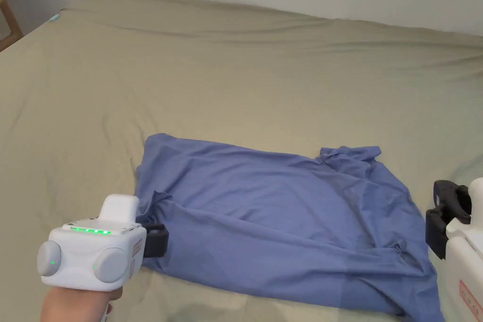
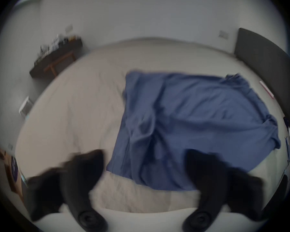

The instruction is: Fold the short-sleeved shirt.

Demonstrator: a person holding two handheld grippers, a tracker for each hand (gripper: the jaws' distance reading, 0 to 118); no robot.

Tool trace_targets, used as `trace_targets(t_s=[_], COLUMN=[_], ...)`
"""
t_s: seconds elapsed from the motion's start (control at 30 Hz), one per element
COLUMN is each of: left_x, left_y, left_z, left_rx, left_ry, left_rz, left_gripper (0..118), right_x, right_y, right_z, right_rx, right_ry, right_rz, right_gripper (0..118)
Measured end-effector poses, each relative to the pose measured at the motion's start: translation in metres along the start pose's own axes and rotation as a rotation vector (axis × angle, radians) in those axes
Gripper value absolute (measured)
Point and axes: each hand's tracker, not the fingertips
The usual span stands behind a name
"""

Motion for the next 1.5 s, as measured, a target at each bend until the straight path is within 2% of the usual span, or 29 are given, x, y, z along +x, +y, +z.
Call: trace_targets(t_s=[0.1, 0.3, 0.37, 0.4, 0.47, 0.5, 0.57, 0.6, 0.63, 0.67, 0.7, 0.73, 0.83, 0.9, 1.0, 1.03, 1.07, 1.1, 1.13, 1.17, 1.2, 1.23, 1.27, 1.37, 1.5], left_x=[-0.005, -0.019, -0.021, -0.022, -0.022, -0.018, -0.012, -0.009, -0.009, -0.007, -0.001, 0.005, 0.001, -0.003, 0.005, 0.008, 0.006, 0.000, -0.003, -0.004, -0.004, -0.004, -0.004, -0.005, -0.007], left_y=[-0.005, -0.002, -0.001, 0.000, 0.002, 0.004, 0.006, 0.006, 0.005, 0.005, 0.005, 0.004, 0.003, 0.000, -0.007, -0.010, -0.012, -0.013, -0.016, -0.019, -0.022, -0.024, -0.025, -0.020, -0.010], left_z=[-0.022, -0.040, -0.033, -0.030, -0.021, -0.021, -0.017, -0.015, -0.011, -0.007, 0.004, 0.010, 0.012, 0.019, 0.035, 0.038, 0.039, 0.030, 0.025, 0.019, 0.015, 0.010, 0.010, 0.024, 0.054], left_rx=[-0.029, -0.063, -0.051, -0.036, -0.030, -0.031, -0.022, -0.014, -0.010, -0.003, 0.022, 0.041, 0.045, 0.060, 0.067, 0.067, 0.068, 0.044, 0.029, 0.016, 0.003, -0.011, -0.006, 0.011, 0.059], left_ry=[0.094, 0.009, 0.015, 0.022, -0.002, -0.018, 0.018, 0.019, 0.010, -0.023, 0.028, 0.040, 0.025, 0.022, 0.062, 0.058, 0.064, 0.035, 0.036, 0.040, 0.046, 0.049, 0.050, 0.042, 0.025], left_rz=[0.019, 0.154, 0.152, 0.143, 0.127, 0.115, 0.037, 0.015, 0.016, 0.015, -0.017, -0.065, -0.066, -0.039, -0.089, -0.089, -0.100, -0.039, -0.023, -0.023, -0.028, -0.026, -0.035, -0.025, -0.026], left_gripper=[114, 108, 94, 82, 46, 36, 24, 19, 12, 12, 11, 11, 10, 11, 10, 11, 11, 11, 11, 10, 11, 10, 11, 10, 10], right_x=[0.008, 0.020, 0.021, 0.021, 0.023, 0.023, 0.024, 0.024, 0.025, 0.027, 0.028, 0.032, 0.038, 0.040, 0.037, 0.036, 0.035, 0.033, 0.027, 0.023, 0.017, 0.011, 0.008, 0.024, 0.042], right_y=[-0.010, -0.023, -0.027, -0.029, -0.035, -0.039, -0.049, -0.056, -0.064, -0.074, -0.086, -0.100, -0.138, -0.159, -0.176, -0.175, -0.172, -0.167, -0.163, -0.158, -0.153, -0.149, -0.147, -0.132, -0.103], right_z=[0.000, -0.003, -0.003, -0.005, -0.013, -0.018, -0.031, -0.039, -0.048, -0.058, -0.070, -0.082, -0.114, -0.135, -0.153, -0.152, -0.150, -0.147, -0.144, -0.142, -0.142, -0.143, -0.144, -0.132, -0.104], right_rx=[-0.033, -0.091, -0.108, -0.120, -0.155, -0.188, -0.251, -0.288, -0.342, -0.383, -0.445, -0.520, -0.669, -0.731, -0.751, -0.753, -0.734, -0.715, -0.683, -0.669, -0.658, -0.664, -0.689, -0.666, -0.618], right_ry=[-0.022, -0.048, -0.053, -0.053, -0.048, -0.039, -0.047, -0.058, -0.054, -0.053, -0.039, -0.037, 0.017, 0.041, 0.037, 0.060, 0.085, 0.099, 0.163, 0.221, 0.239, 0.186, 0.180, 0.184, 0.201], right_rz=[0.000, -0.010, -0.005, -0.002, -0.004, -0.013, -0.018, -0.017, -0.019, -0.033, -0.051, -0.074, -0.190, -0.233, -0.228, -0.256, -0.272, -0.251, -0.229, -0.215, -0.183, -0.115, -0.079, -0.167, -0.207], right_gripper=[2, 2, 2, 2, 2, 2, 6, 20, 56, 87, 106, 108, 108, 108, 106, 96, 96, 92, 79, 53, 23, 15, 15, 15, 15])
